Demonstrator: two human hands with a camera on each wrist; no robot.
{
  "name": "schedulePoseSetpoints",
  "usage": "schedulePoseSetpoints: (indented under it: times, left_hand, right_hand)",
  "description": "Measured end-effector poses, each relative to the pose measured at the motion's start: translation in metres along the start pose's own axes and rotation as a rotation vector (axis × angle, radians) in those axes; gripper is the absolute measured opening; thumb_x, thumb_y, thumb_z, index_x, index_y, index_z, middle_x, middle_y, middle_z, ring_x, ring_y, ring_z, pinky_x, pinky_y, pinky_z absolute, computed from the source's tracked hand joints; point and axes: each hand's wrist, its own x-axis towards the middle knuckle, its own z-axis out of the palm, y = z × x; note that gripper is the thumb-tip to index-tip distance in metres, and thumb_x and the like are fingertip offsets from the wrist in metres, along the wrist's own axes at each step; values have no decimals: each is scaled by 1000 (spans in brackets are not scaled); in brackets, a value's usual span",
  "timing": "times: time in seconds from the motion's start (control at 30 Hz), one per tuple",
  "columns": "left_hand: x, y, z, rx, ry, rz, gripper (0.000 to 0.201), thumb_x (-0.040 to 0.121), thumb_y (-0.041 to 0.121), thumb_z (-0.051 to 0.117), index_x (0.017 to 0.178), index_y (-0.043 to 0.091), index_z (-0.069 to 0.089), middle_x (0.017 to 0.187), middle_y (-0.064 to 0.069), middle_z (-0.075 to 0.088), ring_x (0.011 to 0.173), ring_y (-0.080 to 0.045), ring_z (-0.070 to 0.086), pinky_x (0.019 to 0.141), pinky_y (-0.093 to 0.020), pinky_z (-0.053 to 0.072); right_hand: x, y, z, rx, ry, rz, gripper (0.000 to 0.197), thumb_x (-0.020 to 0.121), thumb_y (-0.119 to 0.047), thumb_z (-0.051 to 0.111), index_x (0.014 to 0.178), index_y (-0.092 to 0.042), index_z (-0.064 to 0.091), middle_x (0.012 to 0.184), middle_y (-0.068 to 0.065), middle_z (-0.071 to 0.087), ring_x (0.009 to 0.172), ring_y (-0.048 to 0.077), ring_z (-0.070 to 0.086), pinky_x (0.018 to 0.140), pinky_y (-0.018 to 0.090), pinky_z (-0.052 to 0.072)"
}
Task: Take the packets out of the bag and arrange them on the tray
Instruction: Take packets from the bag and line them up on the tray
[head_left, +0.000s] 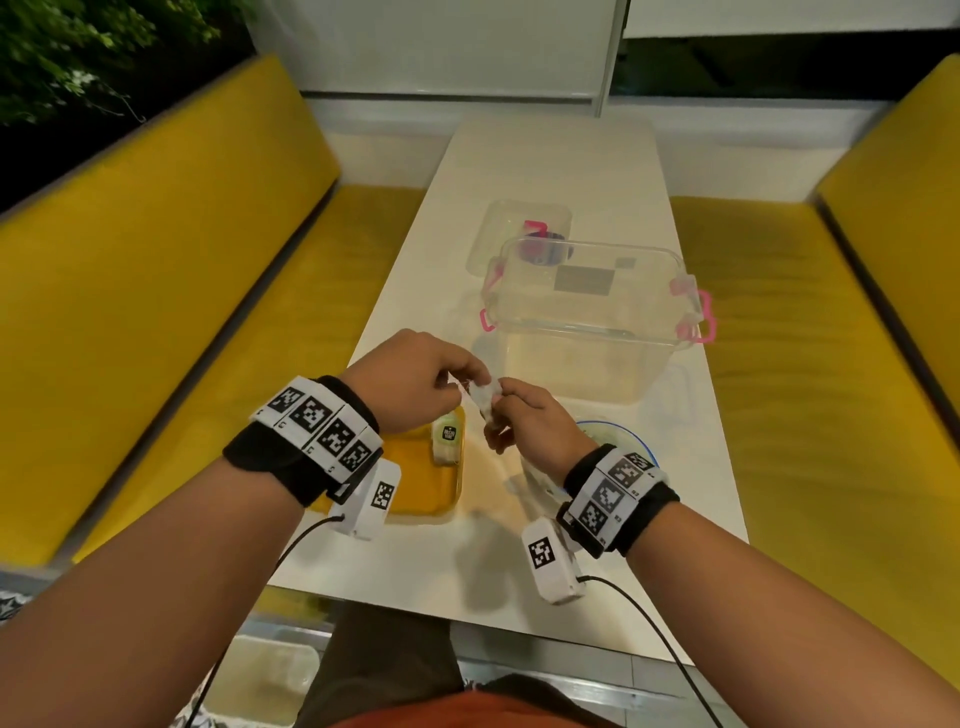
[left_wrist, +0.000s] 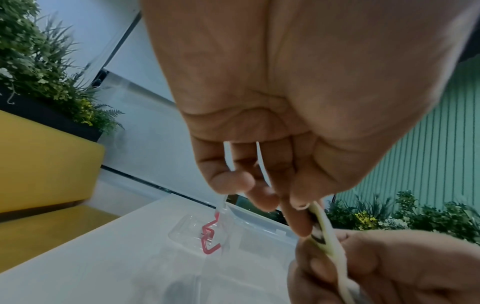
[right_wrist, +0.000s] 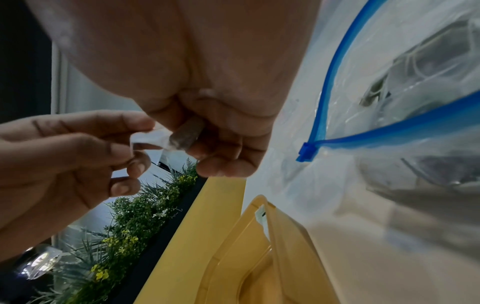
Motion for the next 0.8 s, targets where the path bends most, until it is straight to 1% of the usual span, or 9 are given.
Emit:
schedulePoseSetpoints:
  times: [0.07, 0.13, 0.23, 0.3, 0.37, 0.43, 0.53, 0.67, 0.8]
  left_hand:
    - [-1, -1, 0, 55, 12, 17, 25, 88, 21, 65, 103, 39, 71, 87, 20, 64, 79, -3, 59, 67, -5, 35]
    - [1, -5, 1, 93, 33, 31, 16, 88, 28, 68, 98, 39, 71, 90, 18, 65, 76, -3, 56, 65, -11, 34]
    - [7, -20, 2, 141, 91, 16, 9, 88, 31, 67, 94, 37, 71, 95, 15, 56, 83, -6, 51, 73, -23, 39]
    - [11, -33, 0, 166, 131, -17, 10, 90, 31, 64, 97, 34, 71, 100, 11, 60, 85, -8, 52, 78, -28, 45]
    - [13, -46, -2, 185, 151, -48, 15, 93, 32, 60, 103, 31, 70, 99, 9, 67, 81, -8, 54, 74, -26, 45]
    - [15, -58, -1, 222, 134, -81, 18, 94, 35, 57, 106, 30, 69, 94, 8, 70, 79, -10, 55, 69, -26, 42]
    - [17, -66, 8, 303, -33, -142, 16, 93, 38, 58, 102, 31, 69, 91, 5, 70, 87, -15, 60, 68, -26, 42]
    - [25, -69, 33, 390, -353, -171, 12, 87, 35, 65, 98, 31, 70, 97, 4, 68, 86, -16, 58, 69, -27, 41]
    - [37, -65, 53, 437, -467, -146, 14, 86, 26, 65, 96, 32, 72, 96, 6, 67, 86, -16, 61, 61, -25, 38]
  right_hand:
    - [-1, -1, 1, 16, -28, 13, 25, 96, -4, 34, 80, -4, 53, 68, 11, 47, 67, 28, 50, 64, 38, 42]
    - [3, -2, 2, -2, -52, 27, 24, 94, -2, 34, 82, 0, 54, 68, 13, 46, 64, 27, 48, 60, 37, 41]
    - [18, 0, 6, -56, -26, 84, 24, 95, -7, 37, 93, 7, 57, 70, 13, 51, 61, 27, 51, 57, 35, 44]
    - [31, 5, 10, -107, 13, 142, 22, 98, -16, 41, 101, -2, 57, 78, 10, 57, 63, 26, 56, 60, 39, 50]
    - [42, 13, 15, -234, 22, 197, 18, 97, -22, 46, 108, -10, 52, 86, 9, 60, 64, 24, 62, 63, 41, 57]
    - [50, 20, 22, -401, -10, 275, 26, 93, -24, 54, 115, -13, 43, 92, 12, 64, 63, 26, 67, 62, 39, 60]
    - [56, 31, 30, -498, -42, 371, 35, 92, -22, 58, 118, -13, 37, 98, 18, 67, 62, 28, 70, 57, 35, 59]
    - [65, 39, 28, -440, -54, 417, 24, 92, -12, 55, 113, -14, 41, 99, 19, 66, 61, 30, 72, 62, 43, 62]
    - [64, 40, 19, -417, -33, 419, 21, 90, -12, 56, 105, -16, 42, 96, 19, 68, 61, 31, 72, 61, 46, 62]
